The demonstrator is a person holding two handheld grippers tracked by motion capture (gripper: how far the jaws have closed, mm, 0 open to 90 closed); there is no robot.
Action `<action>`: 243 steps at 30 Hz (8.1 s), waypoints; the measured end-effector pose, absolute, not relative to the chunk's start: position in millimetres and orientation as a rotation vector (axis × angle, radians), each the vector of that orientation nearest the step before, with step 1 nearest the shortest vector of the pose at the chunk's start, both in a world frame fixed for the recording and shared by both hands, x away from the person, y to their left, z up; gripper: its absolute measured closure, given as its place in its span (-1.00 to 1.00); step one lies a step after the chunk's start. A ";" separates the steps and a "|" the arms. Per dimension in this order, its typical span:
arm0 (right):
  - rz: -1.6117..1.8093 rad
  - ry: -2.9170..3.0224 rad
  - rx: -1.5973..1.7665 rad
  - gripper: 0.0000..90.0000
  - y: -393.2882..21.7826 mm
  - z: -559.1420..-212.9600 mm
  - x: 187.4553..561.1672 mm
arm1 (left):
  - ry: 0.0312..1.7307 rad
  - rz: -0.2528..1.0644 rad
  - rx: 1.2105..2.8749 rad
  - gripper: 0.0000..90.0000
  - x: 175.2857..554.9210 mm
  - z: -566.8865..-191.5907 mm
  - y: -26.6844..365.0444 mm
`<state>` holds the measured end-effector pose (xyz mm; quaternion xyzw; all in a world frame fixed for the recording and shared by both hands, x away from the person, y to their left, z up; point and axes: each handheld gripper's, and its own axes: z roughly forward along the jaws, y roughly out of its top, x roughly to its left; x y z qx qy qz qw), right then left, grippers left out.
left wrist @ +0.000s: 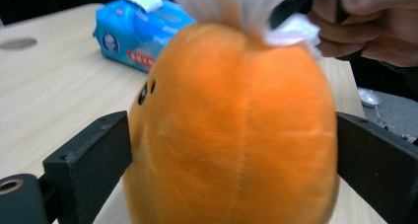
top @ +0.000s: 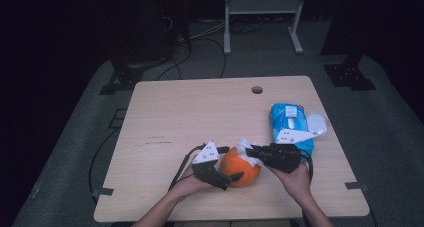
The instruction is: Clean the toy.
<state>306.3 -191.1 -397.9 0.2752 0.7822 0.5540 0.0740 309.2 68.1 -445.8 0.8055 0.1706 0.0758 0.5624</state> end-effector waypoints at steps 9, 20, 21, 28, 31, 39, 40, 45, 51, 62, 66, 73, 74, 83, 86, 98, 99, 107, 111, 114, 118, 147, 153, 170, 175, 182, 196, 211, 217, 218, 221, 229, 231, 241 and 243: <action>1.709 2.318 0.748 0.81 -184.7 -383.5 295.3 | 0.411 0.218 1.896 -0.26 310.2 -426.5 82.0; 1.637 2.345 0.769 0.81 -184.0 -394.1 302.7 | 0.415 0.196 1.922 -0.32 309.8 -437.7 80.4; 1.639 2.337 0.788 0.81 -187.3 -396.1 304.6 | 0.417 0.195 1.920 -0.32 309.4 -438.2 80.2; 1.600 2.316 0.869 0.81 -201.7 -404.1 309.1 | 0.484 0.190 1.888 -0.39 314.4 -440.2 83.2; 1.604 2.330 0.820 0.81 -192.3 -400.4 303.6 | 0.526 0.189 1.879 -0.40 316.6 -440.4 85.5; 1.630 2.388 0.699 0.81 -170.6 -393.6 292.7 | 0.571 0.169 1.851 -0.42 319.4 -442.4 88.5; 1.634 2.385 0.701 0.81 -171.2 -393.3 293.0 | 0.567 0.168 1.852 -0.42 319.0 -442.4 88.0; 1.623 2.366 0.744 0.81 -181.2 -397.1 300.3 | 0.527 0.173 1.868 -0.42 316.7 -442.7 85.3; 1.628 2.310 0.875 0.81 -203.5 -405.2 313.9 | 0.433 0.197 1.908 -0.42 309.3 -443.2 80.5; 1.695 2.365 0.732 0.81 -180.1 -394.4 298.6 | 0.460 0.222 1.902 -0.42 307.8 -444.1 75.4; 1.635 2.389 0.664 0.81 -166.3 -390.5 292.9 | 0.405 0.252 1.929 -0.42 302.6 -444.1 70.8; 1.591 2.329 0.770 0.81 -188.2 -393.6 304.3 | 0.328 0.281 1.953 -0.42 296.3 -445.2 65.8; 1.574 2.324 0.796 0.81 -193.8 -395.4 306.9 | 0.317 0.287 1.956 -0.42 295.7 -445.2 65.4; 1.583 2.375 0.714 0.81 -182.5 -389.6 296.6 | 0.282 0.308 1.973 -0.42 293.1 -445.7 62.8; 1.559 2.388 0.691 0.81 -176.9 -389.6 296.1 | 0.275 0.305 1.972 -0.50 293.7 -444.7 64.4; 1.542 2.428 0.692 0.81 -177.0 -386.8 294.9 | 0.243 0.309 1.985 -0.45 289.5 -444.2 59.4; 1.530 2.443 0.673 0.81 -172.9 -386.6 293.8 | 0.232 0.319 1.990 -0.45 287.9 -444.3 58.3; 1.502 2.430 0.735 0.82 -185.4 -390.6 303.7 | 0.186 0.344 1.997 -0.41 283.2 -445.4 54.3; 1.469 2.414 0.817 0.82 -201.1 -398.0 310.5 | 0.176 0.353 1.993 -0.50 282.1 -446.1 52.4; 1.484 2.423 0.832 0.82 -202.2 -398.6 309.8 | 0.192 0.348 1.983 -0.60 282.8 -446.8 51.0; 1.499 2.445 0.763 0.82 -190.1 -391.9 304.1 | 0.154 0.358 2.000 -0.54 280.1 -446.4 51.1; 1.624 2.478 0.711 0.82 -186.1 -381.6 297.5 | 0.349 0.281 1.930 -0.45 297.3 -444.1 62.9; 1.561 2.507 0.639 0.82 -166.7 -386.0 291.8 | 0.365 0.280 1.922 -0.45 297.6 -444.6 64.7; 1.531 2.414 0.773 0.81 -199.0 -391.4 301.7 | 0.478 0.210 1.859 -0.45 309.1 -446.6 75.7; 1.531 2.442 0.696 0.81 -183.3 -389.7 295.4 | 0.518 0.199 1.847 -0.46 311.8 -446.8 79.1; 1.561 2.443 0.753 0.82 -195.2 -394.6 302.2 | 0.535 0.189 1.839 -0.46 314.0 -446.8 81.8; 1.551 2.472 0.663 0.82 -176.2 -390.2 294.2 | 0.535 0.184 1.849 -0.47 313.6 -446.9 81.6; 1.483 2.370 0.908 0.82 -213.8 -409.3 316.6 | 0.443 0.178 1.897 -0.45 309.2 -448.5 79.6; 1.526 2.362 0.862 0.82 -206.5 -402.9 312.8 | 0.359 0.180 1.925 -0.46 304.7 -449.7 76.5; 1.528 2.361 0.875 0.82 -207.9 -404.2 313.9 | 0.351 0.179 1.928 -0.46 304.5 -449.7 76.6; 1.478 2.366 0.909 0.81 -212.4 -409.6 318.7 | 0.326 0.192 1.939 -0.46 303.5 -449.7 77.0; 1.526 2.375 0.894 0.82 -209.2 -406.7 314.1 | 0.426 0.162 1.887 -0.44 311.4 -447.8 81.8; 1.561 2.372 0.859 0.81 -204.5 -401.5 310.0 | 0.441 0.156 1.879 -0.43 312.8 -447.5 83.0; 1.599 2.386 0.743 0.82 -190.8 -391.8 301.6 | 0.431 0.167 1.884 -0.43 310.4 -447.5 79.5; 1.582 2.377 0.780 0.81 -197.0 -394.5 305.3 | 0.425 0.168 1.887 -0.43 310.0 -447.4 79.0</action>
